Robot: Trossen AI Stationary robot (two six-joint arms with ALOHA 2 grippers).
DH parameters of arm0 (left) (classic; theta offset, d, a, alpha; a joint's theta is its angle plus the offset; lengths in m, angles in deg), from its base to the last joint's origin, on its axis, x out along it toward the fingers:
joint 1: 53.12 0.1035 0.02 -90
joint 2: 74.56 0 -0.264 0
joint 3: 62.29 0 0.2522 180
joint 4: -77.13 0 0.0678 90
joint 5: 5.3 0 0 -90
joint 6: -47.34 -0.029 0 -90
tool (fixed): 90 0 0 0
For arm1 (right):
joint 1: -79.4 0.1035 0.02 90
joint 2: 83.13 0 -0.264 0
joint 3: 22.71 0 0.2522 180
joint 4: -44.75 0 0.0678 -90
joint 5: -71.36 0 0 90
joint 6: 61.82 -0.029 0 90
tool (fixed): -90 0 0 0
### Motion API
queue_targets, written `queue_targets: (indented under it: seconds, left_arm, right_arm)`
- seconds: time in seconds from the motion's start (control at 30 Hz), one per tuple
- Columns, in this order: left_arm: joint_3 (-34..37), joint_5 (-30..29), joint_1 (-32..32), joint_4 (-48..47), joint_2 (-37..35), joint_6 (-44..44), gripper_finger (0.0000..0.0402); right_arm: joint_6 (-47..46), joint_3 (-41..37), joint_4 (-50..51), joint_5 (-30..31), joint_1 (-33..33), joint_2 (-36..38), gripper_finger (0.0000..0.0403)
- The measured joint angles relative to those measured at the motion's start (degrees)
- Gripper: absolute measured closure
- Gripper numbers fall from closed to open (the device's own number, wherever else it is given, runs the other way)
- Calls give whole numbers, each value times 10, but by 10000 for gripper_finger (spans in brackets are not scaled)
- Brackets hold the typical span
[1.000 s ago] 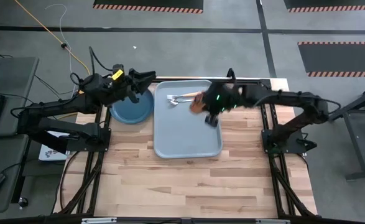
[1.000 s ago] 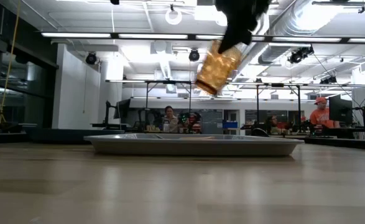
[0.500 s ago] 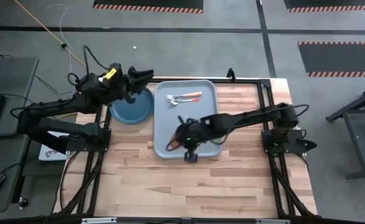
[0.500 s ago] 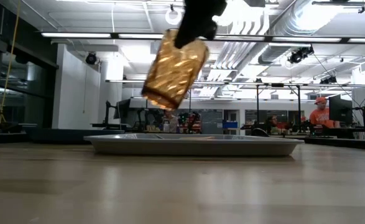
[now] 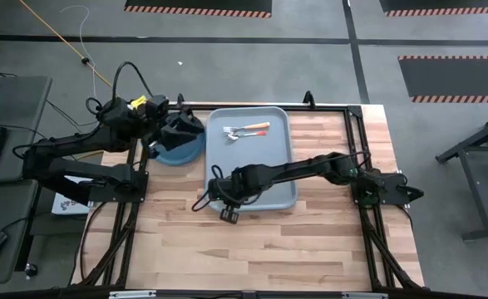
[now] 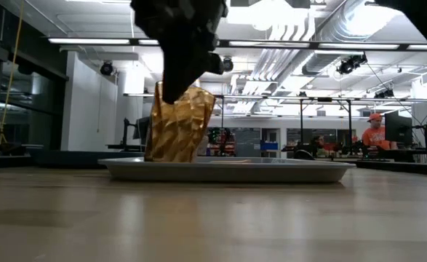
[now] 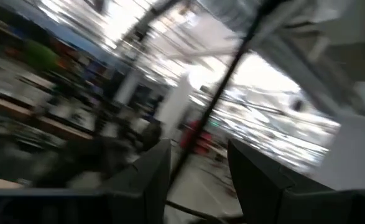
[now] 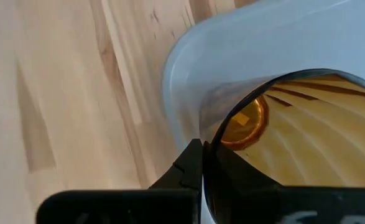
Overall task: Pick and place plate/cup/fork/spoon on tray
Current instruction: Put the brown glass on the bottom left of the gray tray, then put the blue plate on the gray tray
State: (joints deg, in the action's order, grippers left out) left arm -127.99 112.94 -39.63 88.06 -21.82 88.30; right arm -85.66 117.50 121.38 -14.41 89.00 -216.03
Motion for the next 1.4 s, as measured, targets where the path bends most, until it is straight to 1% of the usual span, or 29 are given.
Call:
queue_targets:
  seconds: [0.1, 0.17, 0.27, 0.43, 0.57, 0.7, 0.77, 0.93, 1.0, 1.07, 1.1, 1.17, 1.23, 1.33, 1.4]
  left_arm:
    - [0, 47, 0, 26, -11, 25, 252]
    - [0, 61, 0, 36, -20, 37, 252]
    - [0, 62, 0, 32, -31, 39, 252]
    - [0, 62, 0, 34, -45, 39, 252]
    - [0, 61, 0, 32, -46, 39, 252]
    - [0, 60, 0, 25, -46, 34, 252]
    - [0, 60, 0, 16, -45, 24, 252]
    - [0, 57, 0, 16, -45, 12, 252]
    - [0, 57, 0, 16, -45, 4, 252]
    - [0, 57, 0, 16, -45, 4, 252]
    - [0, 57, 0, 14, -46, 4, 252]
    - [0, 58, 0, 4, -46, 3, 252]
    - [0, 58, 0, -9, -45, -10, 252]
    - [0, 56, 0, -28, -39, -37, 252]
    - [0, 50, 0, -40, -31, -45, 252]
  right_arm:
    - [-8, 12, -13, 1, 0, -12, 403]
    - [-12, 13, -20, 1, 0, -15, 402]
    - [-17, 13, -21, 1, -1, -16, 397]
    - [-14, 12, -30, 0, -1, -19, 372]
    - [-13, 12, -54, 0, -1, -20, 342]
    - [4, 12, -64, 1, -2, -18, 301]
    - [21, 25, -52, 5, -2, -18, 278]
    - [62, 86, -9, 13, -3, -16, 229]
    - [76, 71, -13, 1, -6, 8, 217]
    - [81, 62, 22, -16, -7, 34, 210]
    - [85, 62, 54, -14, -7, 46, 209]
    - [99, 62, 125, 20, -3, 69, 208]
    - [104, 62, 173, 64, 2, 87, 208]
    - [93, 61, 236, 88, 4, 118, 208]
    - [79, 41, 258, 95, 4, 149, 208]
